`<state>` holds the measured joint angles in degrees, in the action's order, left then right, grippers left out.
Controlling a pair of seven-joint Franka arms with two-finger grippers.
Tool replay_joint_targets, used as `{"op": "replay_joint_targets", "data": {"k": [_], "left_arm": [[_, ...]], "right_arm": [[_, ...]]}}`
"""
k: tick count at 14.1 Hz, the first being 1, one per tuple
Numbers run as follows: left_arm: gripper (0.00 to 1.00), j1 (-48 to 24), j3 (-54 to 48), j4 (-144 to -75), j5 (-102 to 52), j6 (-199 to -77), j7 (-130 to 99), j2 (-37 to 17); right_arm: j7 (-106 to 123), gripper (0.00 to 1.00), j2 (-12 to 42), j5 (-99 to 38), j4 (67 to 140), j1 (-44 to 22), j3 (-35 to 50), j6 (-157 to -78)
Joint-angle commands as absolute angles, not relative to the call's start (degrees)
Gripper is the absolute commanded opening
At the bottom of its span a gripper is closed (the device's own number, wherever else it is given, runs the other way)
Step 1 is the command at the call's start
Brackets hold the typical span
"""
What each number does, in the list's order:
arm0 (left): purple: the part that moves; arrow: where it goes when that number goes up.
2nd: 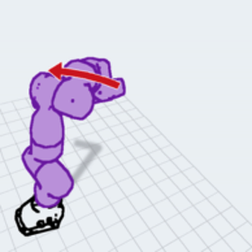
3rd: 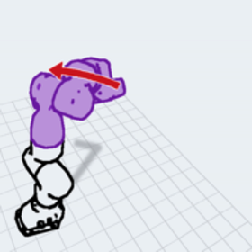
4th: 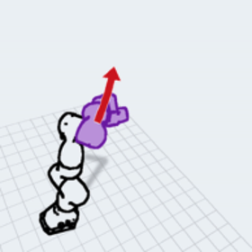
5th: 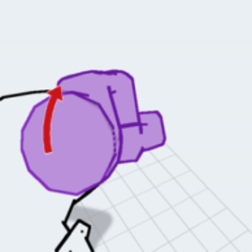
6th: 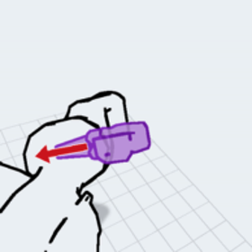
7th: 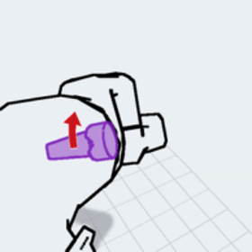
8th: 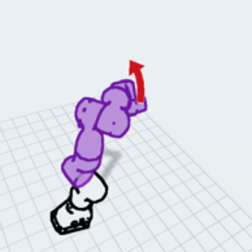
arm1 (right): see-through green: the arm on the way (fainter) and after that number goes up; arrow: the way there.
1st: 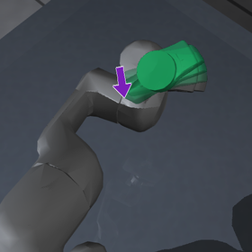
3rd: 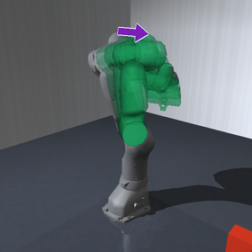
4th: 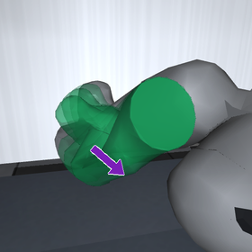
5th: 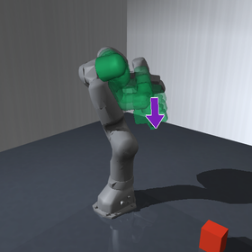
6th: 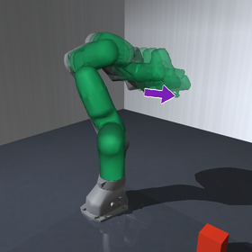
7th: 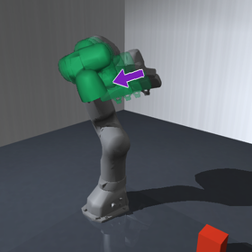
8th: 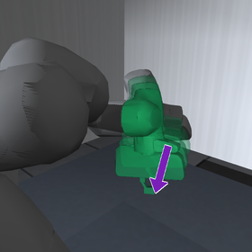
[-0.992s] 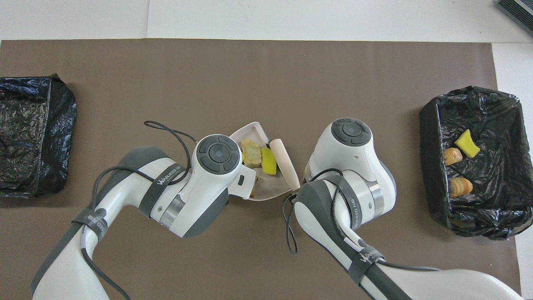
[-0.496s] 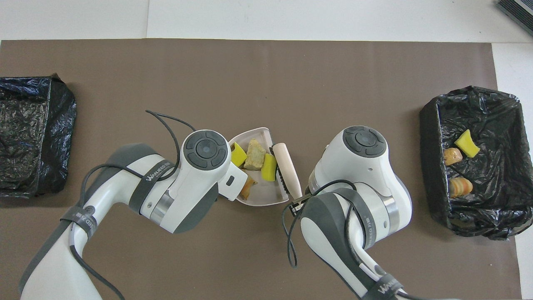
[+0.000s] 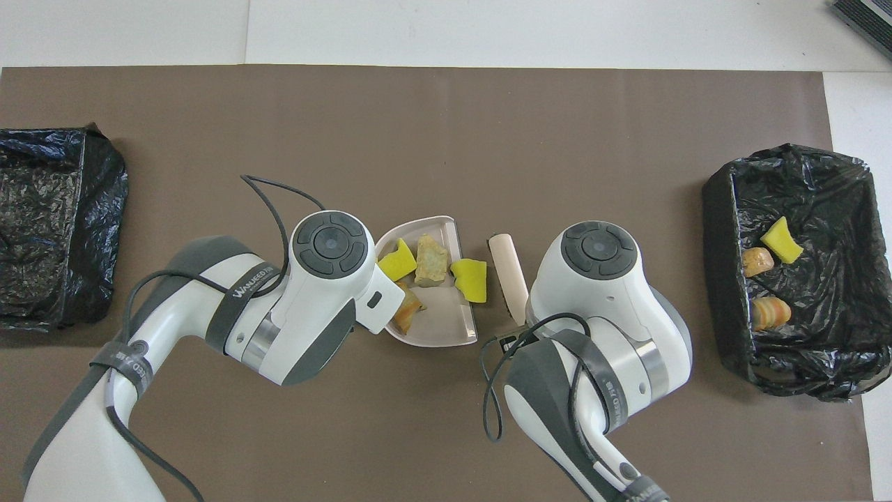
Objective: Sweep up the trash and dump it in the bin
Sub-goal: 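Sweep the last sponge into the dustpan with the right gripper's brush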
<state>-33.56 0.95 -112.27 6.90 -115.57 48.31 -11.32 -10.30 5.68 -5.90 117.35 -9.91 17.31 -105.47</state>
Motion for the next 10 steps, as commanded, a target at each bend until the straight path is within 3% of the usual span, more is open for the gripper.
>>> {"op": "replay_joint_targets", "data": {"k": [1,6,10], "left_arm": [[0.00,-33.5,0.9,-114.2,7.0,-117.1,49.4,-9.6],[0.00,-35.2,0.5,-114.3,7.0,-119.2,48.6,-9.7],[0.00,-36.0,0.6,-115.5,7.0,-118.5,48.5,-9.1]], "right_arm": [[-12.1,0.00,4.0,-3.3,118.0,-9.4,17.8,-103.9],[-10.6,0.00,4.4,-6.5,122.1,-9.1,18.2,-108.5],[-9.8,0.00,3.2,-10.5,120.1,-9.3,19.0,-103.8]]}}
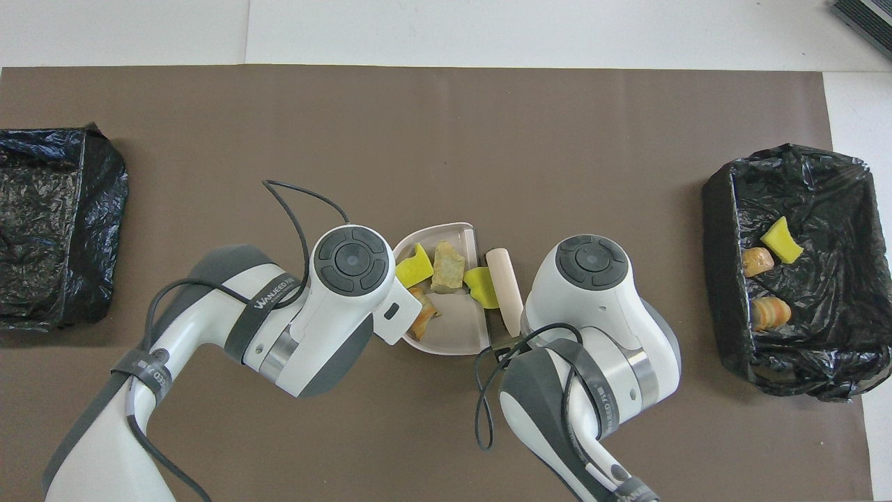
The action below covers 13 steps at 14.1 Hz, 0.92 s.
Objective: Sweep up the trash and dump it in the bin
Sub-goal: 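Sweep the last sponge into the dustpan with the right gripper's brush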
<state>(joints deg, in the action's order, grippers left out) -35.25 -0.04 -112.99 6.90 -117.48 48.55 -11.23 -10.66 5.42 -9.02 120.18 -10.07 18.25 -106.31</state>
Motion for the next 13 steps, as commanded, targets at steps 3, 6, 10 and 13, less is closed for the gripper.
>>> {"op": "replay_joint_targets", "data": {"k": [3,6,10,13], "left_arm": [[0.00,-36.1,0.6,-116.2,7.0,-118.1,48.8,-8.6],[0.00,-36.5,0.4,-116.3,7.0,-119.0,48.8,-8.4],[0.00,-37.3,0.3,-116.4,6.8,-120.6,48.3,-8.5],[0.00,-37.4,0.4,-116.4,6.8,-119.7,49.2,-8.4]], "right_arm": [[-12.6,0.00,2.5,-11.1,120.1,-9.5,19.5,-103.5],[-14.5,0.00,1.7,-17.1,120.6,-9.5,21.1,-103.5],[-14.9,0.00,-1.4,-20.0,123.3,-9.5,23.2,-102.6],[-14.2,0.00,-3.3,-20.0,122.5,-9.3,23.0,-100.3]]}}
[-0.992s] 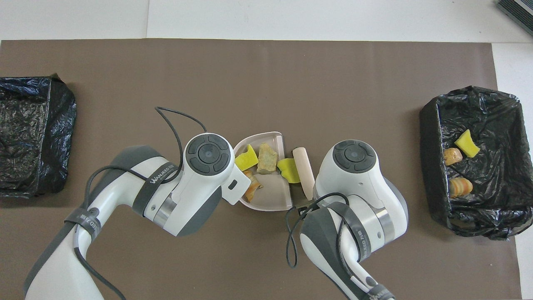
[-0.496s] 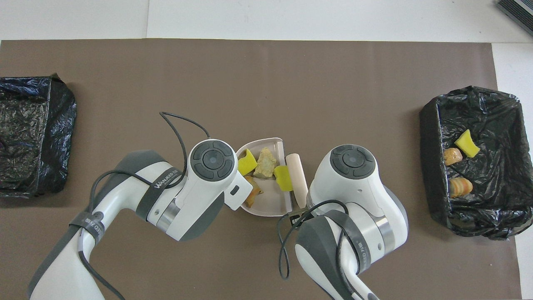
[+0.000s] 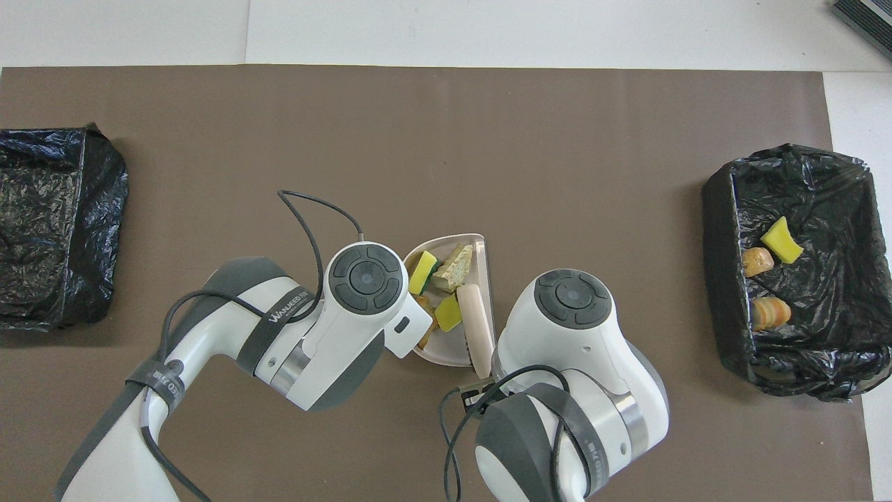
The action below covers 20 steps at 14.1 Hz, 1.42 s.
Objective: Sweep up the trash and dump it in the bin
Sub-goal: 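Carry the dustpan to the bin while the right gripper sets down the brush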
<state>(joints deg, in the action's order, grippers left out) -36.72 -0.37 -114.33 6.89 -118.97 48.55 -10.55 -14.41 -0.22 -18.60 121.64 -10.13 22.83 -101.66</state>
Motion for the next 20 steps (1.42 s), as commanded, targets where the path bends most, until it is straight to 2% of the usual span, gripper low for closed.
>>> {"op": "replay_joint_targets", "data": {"k": [1,9,11,14,17,20], "left_arm": [[0.00,-37.0,0.4,-116.4,6.8,-119.7,49.7,-8.4],[0.00,-33.3,0.4,-116.7,6.7,-117.0,56.9,-6.0],[0.00,-31.5,0.4,-117.9,6.5,-116.2,60.7,-3.2],[0.00,-27.5,0.4,-118.6,6.3,-114.5,65.4,-0.5],[0.00,-19.5,0.4,-118.5,6.3,-113.1,73.0,2.6],[0.00,-9.9,1.0,-116.5,6.3,-113.4,78.0,3.8]], "right_arm": [[-14.1,0.00,-3.9,-20.0,122.5,-9.3,23.0,-99.9],[-16.0,0.00,-5.1,-24.6,121.0,-9.3,23.0,-97.7],[-16.6,0.00,-6.0,-24.3,118.8,-9.2,22.3,-93.7],[-17.1,0.00,-10.6,-19.8,117.7,-8.8,18.7,-90.9],[-9.9,0.00,-12.3,-17.8,118.6,-8.7,10.7,-86.9],[-18.8,0.00,-12.7,-17.7,121.1,-9.6,12.4,-87.1]]}}
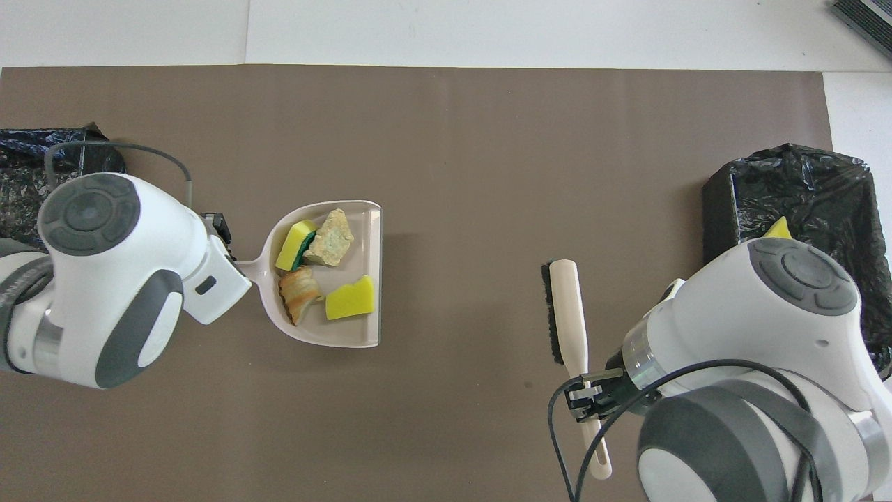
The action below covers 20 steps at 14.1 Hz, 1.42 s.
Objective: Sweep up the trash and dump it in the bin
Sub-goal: 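Carry the dustpan to the bin while the right gripper sets down the brush, then tip the dustpan over the bin with the left gripper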
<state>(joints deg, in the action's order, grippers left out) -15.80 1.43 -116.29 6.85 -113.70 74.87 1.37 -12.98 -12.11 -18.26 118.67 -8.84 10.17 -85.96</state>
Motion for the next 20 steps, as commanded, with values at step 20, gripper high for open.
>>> {"op": "replay_joint_targets", "data": {"k": [20], "left_arm": [[0.00,23.1,1.0,-83.5,27.8,-118.8,105.2,-19.2]], "right_arm": [[-36.6,0.00,8.5,-15.0,118.3,-10.2,36.5,-113.1]]}}
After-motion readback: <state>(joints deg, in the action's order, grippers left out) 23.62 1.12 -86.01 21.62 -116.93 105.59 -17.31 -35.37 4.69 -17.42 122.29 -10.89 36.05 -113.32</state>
